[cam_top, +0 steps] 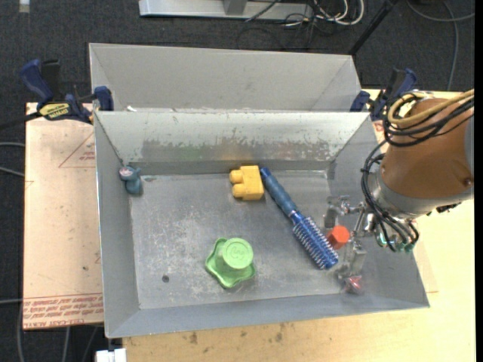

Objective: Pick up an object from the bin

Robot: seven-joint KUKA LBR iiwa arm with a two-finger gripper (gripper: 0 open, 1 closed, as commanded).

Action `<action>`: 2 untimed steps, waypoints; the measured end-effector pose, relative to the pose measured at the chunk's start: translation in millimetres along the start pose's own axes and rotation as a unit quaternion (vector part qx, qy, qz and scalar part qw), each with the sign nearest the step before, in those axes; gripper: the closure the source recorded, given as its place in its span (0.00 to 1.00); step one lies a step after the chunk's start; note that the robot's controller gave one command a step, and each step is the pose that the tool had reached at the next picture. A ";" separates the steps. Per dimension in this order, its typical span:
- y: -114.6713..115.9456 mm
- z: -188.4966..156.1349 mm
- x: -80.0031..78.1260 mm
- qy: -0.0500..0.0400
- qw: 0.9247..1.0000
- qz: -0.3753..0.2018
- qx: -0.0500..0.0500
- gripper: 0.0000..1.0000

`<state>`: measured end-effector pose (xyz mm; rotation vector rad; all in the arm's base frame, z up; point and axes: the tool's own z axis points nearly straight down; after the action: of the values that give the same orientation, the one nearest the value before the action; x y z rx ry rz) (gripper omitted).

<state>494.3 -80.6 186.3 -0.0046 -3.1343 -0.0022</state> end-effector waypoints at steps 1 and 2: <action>3.3 117.3 -39.8 -0.003 0.966 0.258 0.000 0.00; 13.8 84.7 -35.2 -0.005 0.965 0.261 -0.001 0.00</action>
Offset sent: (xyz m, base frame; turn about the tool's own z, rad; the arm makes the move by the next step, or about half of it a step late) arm 0.0391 0.0031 -0.1163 0.5216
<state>529.0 -66.8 101.3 -0.8251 -3.0348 -0.0024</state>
